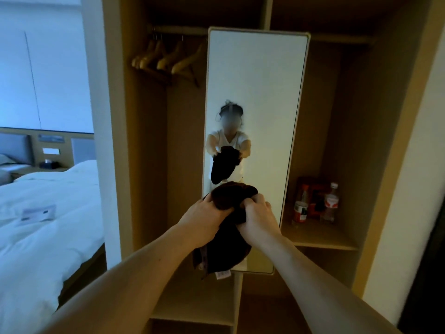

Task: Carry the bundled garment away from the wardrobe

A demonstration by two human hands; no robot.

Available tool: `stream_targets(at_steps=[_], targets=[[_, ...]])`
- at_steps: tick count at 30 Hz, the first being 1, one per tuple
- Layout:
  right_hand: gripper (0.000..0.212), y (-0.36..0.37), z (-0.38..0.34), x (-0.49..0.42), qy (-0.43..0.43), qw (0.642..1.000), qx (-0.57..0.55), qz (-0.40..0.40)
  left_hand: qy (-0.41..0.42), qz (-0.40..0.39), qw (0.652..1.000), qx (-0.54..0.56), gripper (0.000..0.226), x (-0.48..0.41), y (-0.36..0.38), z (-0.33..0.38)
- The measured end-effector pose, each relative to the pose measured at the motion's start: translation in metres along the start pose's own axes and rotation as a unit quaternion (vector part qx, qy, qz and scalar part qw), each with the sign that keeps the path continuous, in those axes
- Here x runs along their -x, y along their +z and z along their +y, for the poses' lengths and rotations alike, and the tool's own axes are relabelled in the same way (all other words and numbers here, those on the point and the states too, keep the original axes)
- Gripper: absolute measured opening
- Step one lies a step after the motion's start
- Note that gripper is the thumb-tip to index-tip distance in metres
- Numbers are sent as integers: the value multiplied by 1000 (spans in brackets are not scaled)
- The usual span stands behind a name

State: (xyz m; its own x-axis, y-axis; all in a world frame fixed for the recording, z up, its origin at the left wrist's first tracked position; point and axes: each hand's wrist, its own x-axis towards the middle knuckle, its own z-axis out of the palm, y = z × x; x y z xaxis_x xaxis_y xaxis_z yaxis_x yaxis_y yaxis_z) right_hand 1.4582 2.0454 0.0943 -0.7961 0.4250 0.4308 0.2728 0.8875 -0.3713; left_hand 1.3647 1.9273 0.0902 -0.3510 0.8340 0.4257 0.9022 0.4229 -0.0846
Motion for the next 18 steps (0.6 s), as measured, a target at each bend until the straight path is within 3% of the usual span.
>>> stream_targets(at_steps=[11, 18], targets=[[32, -57, -27, 6, -56, 998, 12, 30, -27, 32, 998, -43, 51, 7, -56, 10], [31, -67, -36, 6, -112, 994, -3, 4, -74, 39, 995, -53, 50, 24, -69, 13]])
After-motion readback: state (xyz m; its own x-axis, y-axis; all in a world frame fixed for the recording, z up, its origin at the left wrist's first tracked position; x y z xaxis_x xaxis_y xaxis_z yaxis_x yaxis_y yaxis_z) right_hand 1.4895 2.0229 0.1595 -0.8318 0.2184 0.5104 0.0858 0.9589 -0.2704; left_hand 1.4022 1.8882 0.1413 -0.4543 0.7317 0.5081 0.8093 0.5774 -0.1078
